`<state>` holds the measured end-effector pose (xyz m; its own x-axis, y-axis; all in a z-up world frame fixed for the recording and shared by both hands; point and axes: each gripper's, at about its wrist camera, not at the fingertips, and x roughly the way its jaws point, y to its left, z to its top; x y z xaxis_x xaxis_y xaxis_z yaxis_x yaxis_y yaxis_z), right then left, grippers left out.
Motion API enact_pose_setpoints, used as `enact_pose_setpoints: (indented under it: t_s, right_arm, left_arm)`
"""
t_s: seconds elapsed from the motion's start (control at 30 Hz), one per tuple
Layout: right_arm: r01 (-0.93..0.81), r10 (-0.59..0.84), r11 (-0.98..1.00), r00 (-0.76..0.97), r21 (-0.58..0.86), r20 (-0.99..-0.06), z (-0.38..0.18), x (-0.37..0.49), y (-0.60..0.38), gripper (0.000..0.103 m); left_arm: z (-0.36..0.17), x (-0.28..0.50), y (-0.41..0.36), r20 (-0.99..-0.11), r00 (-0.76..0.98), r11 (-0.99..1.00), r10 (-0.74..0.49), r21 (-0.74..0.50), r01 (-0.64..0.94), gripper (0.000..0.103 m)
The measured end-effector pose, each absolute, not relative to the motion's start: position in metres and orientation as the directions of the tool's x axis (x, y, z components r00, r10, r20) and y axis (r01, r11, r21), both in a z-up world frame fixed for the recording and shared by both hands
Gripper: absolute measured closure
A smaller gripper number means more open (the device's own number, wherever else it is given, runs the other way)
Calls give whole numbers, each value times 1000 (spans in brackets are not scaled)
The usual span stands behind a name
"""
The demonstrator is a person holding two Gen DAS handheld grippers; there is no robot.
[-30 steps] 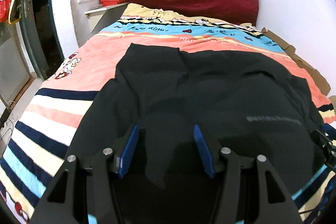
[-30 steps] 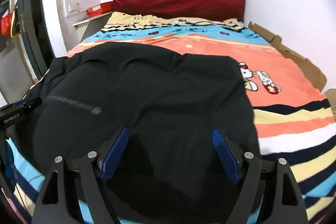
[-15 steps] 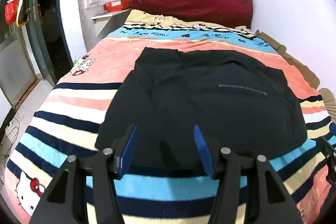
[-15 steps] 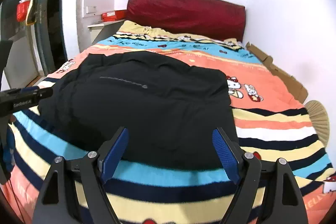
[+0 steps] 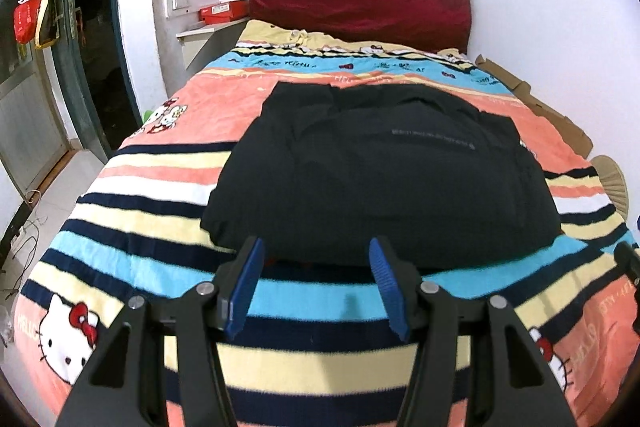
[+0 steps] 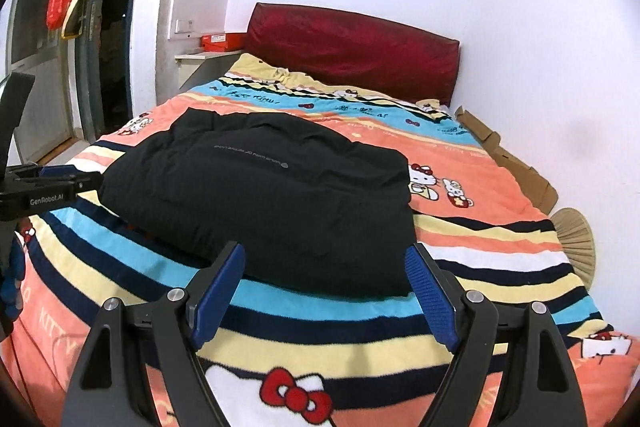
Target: Fold large clothes
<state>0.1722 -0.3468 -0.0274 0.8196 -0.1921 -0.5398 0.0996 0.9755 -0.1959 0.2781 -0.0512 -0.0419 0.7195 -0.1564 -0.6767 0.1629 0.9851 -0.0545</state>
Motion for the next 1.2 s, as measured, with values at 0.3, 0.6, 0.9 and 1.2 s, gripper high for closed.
enact_pose_setpoints:
  t_s: [0.3, 0.6, 0.9, 1.2]
  right_arm:
    - [148, -220, 971, 863, -189, -455, -22, 138, -351, 6]
    - [203, -222, 975, 901, -88, -373, -16, 107, -385, 1]
    - [239, -202, 971, 831, 6, -518, -52, 129, -430, 0]
    - [217, -97, 968, 788, 127, -608, -70, 224, -479, 0]
  left_arm:
    - [-46, 249, -37, -655, 753, 996, -64, 8, 92, 49]
    - [-56, 235, -10, -638, 768, 998, -47, -6, 57, 49]
    - [-82, 255, 27, -716, 686, 991, -130, -100, 84, 49]
    - [-77, 366, 48, -702, 648, 951, -294, -282, 125, 49]
